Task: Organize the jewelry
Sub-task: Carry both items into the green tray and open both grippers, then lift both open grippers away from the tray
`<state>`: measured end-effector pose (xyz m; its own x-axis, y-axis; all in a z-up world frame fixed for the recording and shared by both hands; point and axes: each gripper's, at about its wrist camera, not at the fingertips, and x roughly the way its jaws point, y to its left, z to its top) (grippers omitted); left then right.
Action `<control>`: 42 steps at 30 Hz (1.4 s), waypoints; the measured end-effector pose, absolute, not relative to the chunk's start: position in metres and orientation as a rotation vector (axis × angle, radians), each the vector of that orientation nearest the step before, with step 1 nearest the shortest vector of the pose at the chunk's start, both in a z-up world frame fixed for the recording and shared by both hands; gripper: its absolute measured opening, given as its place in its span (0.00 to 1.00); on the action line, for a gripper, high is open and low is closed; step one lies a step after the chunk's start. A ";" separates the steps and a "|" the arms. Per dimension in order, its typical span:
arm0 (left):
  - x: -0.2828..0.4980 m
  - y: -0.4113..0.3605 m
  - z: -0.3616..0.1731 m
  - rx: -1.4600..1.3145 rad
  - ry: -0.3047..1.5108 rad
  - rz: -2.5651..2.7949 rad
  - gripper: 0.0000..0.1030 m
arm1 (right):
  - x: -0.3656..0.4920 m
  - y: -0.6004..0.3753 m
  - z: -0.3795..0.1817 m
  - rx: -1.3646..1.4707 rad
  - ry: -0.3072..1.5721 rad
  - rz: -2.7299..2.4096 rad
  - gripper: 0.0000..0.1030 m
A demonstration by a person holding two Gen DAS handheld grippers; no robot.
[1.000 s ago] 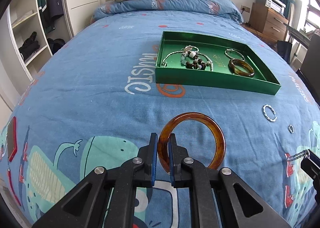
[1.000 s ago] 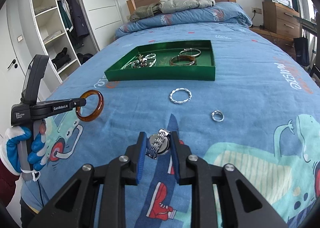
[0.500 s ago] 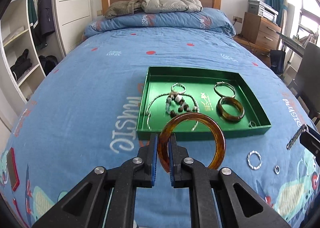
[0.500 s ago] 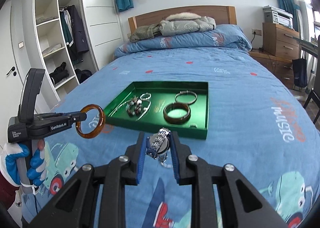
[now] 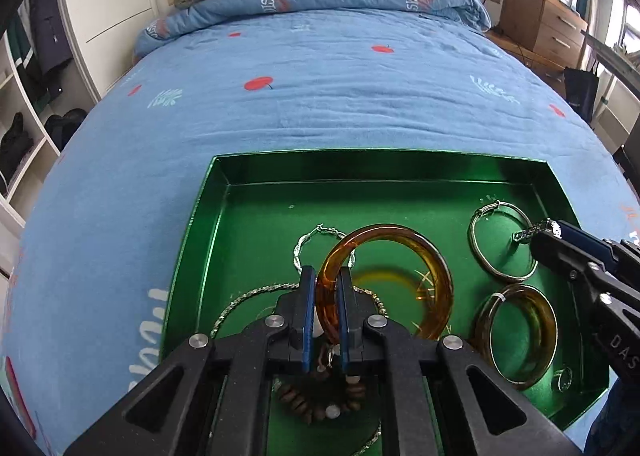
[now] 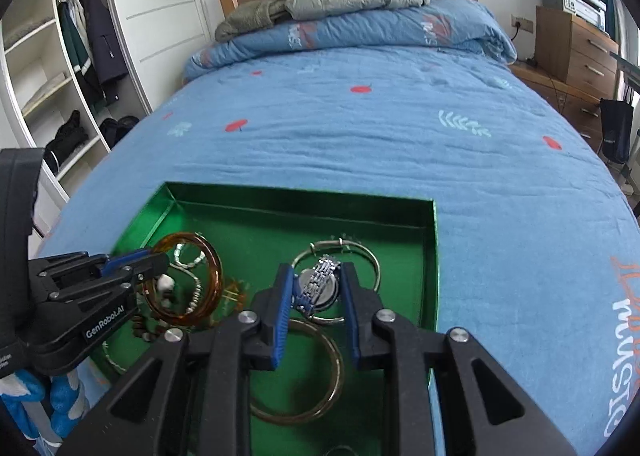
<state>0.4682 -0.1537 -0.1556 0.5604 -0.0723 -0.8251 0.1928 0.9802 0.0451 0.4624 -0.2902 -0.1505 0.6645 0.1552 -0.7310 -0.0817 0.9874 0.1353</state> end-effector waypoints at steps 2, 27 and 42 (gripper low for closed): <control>0.472 -0.155 -0.160 0.136 0.971 -0.159 0.10 | 0.472 -0.291 -0.164 0.077 0.878 0.122 0.21; 0.289 -0.066 -0.049 -0.007 0.788 -0.156 0.54 | 0.270 -0.295 -0.046 0.093 0.669 0.065 0.29; 0.128 -0.037 -0.042 0.025 0.716 -0.081 0.62 | 0.102 -0.274 -0.040 0.112 0.643 0.019 0.29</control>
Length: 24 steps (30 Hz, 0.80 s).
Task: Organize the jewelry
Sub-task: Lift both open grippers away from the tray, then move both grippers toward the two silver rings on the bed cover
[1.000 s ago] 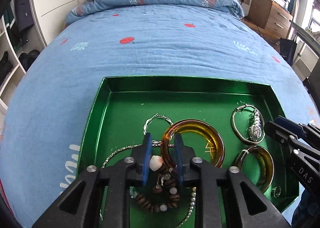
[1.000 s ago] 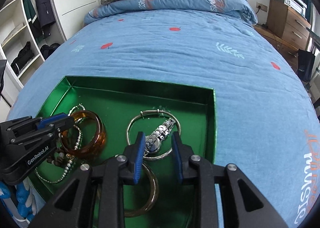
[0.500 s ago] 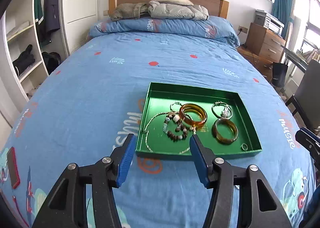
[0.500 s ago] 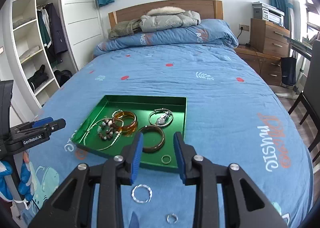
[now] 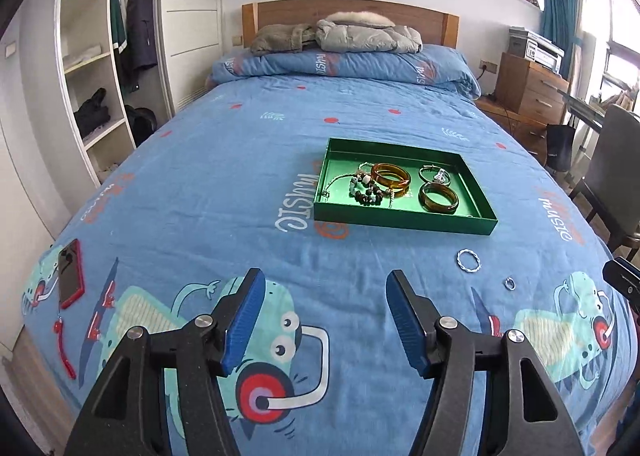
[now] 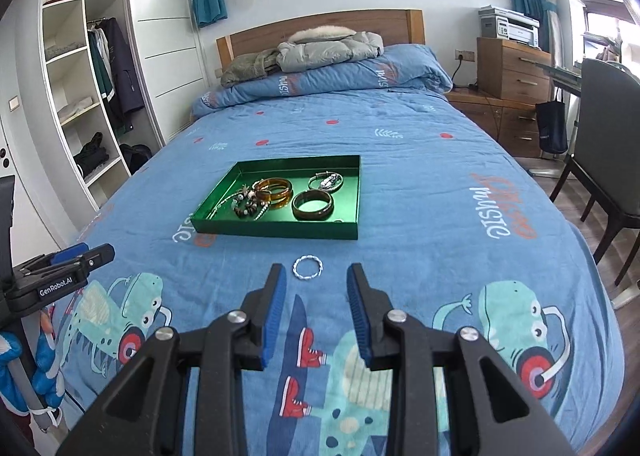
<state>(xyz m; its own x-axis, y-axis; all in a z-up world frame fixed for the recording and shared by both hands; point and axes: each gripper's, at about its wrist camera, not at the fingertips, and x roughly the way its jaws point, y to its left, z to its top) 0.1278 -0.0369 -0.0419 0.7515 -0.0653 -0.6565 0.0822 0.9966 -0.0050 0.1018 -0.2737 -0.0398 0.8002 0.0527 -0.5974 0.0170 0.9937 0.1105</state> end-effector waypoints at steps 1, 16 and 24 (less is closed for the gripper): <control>0.120 -0.036 -0.040 0.030 0.704 -0.077 0.64 | 0.095 -0.271 -0.039 0.108 0.639 0.016 0.29; 0.053 -0.016 -0.027 0.000 0.619 -0.074 0.73 | 0.033 -0.244 -0.021 0.069 0.577 -0.009 0.36; 0.040 -0.010 -0.028 0.004 0.592 -0.053 0.73 | 0.019 -0.239 -0.013 0.056 0.547 -0.028 0.36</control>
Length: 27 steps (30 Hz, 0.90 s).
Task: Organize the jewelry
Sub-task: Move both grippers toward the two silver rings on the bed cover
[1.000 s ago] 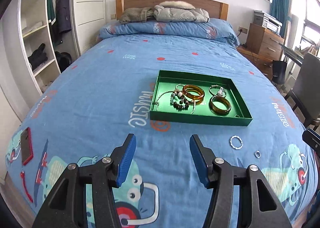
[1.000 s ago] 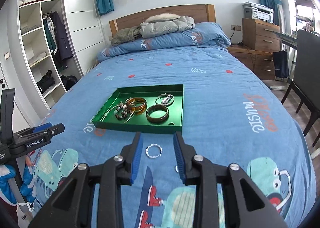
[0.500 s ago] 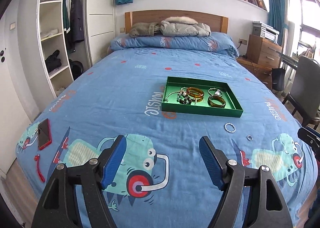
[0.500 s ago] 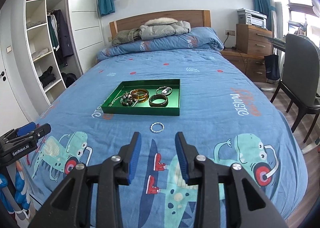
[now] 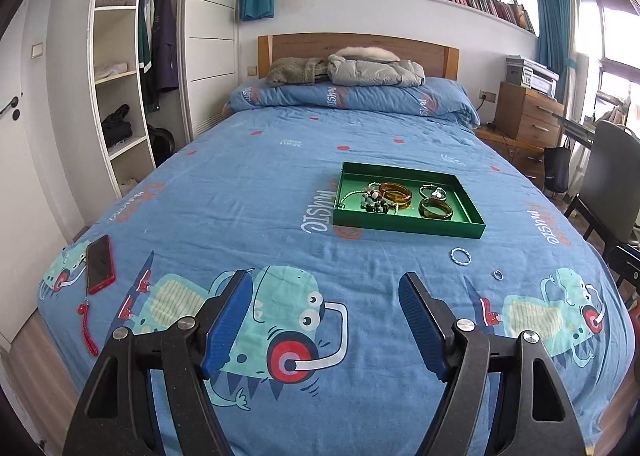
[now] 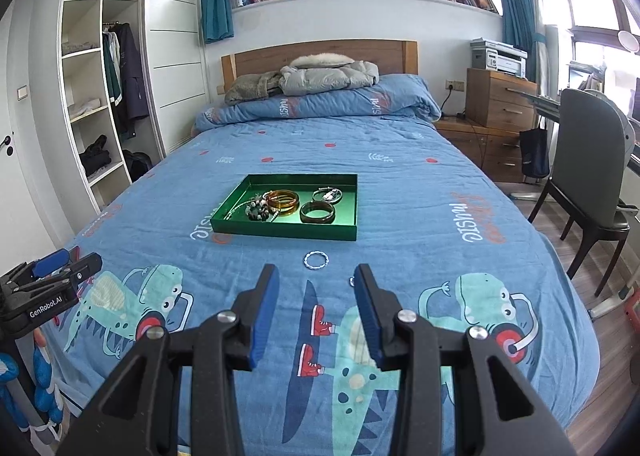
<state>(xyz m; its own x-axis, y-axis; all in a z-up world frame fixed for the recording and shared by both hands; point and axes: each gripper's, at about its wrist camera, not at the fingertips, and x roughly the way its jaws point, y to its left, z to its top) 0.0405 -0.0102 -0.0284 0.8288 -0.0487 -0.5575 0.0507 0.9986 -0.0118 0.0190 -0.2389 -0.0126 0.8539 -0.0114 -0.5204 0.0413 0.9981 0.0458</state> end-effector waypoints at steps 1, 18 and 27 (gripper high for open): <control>0.039 -0.011 -0.028 0.006 0.586 -0.050 0.73 | 0.017 -0.238 -0.012 0.056 0.541 -0.031 0.36; 0.026 -0.024 -0.036 0.043 0.595 -0.047 0.73 | 0.012 -0.236 -0.024 0.039 0.542 -0.038 0.36; 0.027 -0.040 -0.047 0.068 0.625 -0.038 0.73 | 0.017 -0.250 -0.040 0.043 0.558 -0.027 0.36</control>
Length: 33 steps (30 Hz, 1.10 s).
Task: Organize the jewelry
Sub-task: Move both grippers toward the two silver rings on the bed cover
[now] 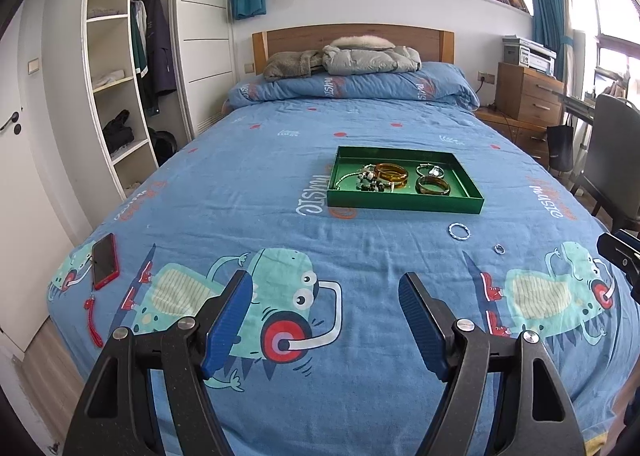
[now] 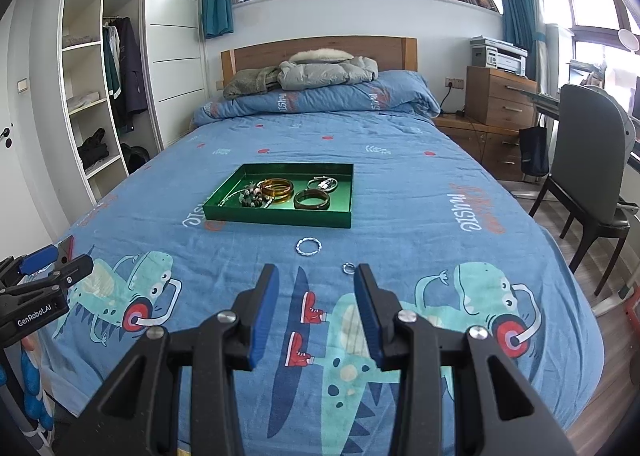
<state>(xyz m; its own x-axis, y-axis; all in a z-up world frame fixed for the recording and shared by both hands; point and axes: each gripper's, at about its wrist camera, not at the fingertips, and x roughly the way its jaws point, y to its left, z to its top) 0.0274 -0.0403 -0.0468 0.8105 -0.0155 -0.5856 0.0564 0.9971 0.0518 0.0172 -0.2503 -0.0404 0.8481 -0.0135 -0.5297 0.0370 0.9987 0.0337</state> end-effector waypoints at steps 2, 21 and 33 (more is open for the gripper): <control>0.028 -0.044 -0.050 0.065 0.631 -0.049 0.73 | 0.018 -0.254 -0.043 0.033 0.557 -0.033 0.36; 0.043 -0.096 -0.079 0.171 0.740 -0.107 0.73 | 0.031 -0.295 -0.076 0.057 0.586 -0.059 0.36; 0.080 -0.123 -0.118 0.146 0.861 -0.211 0.73 | 0.064 -0.335 -0.115 0.094 0.669 -0.053 0.36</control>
<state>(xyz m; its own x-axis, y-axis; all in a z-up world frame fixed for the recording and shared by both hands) 0.0800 -0.1229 -0.1185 0.6329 -0.1249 -0.7641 0.2426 0.9692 0.0426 0.0643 -0.3353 -0.1145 0.7834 -0.0188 -0.6213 0.0792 0.9944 0.0697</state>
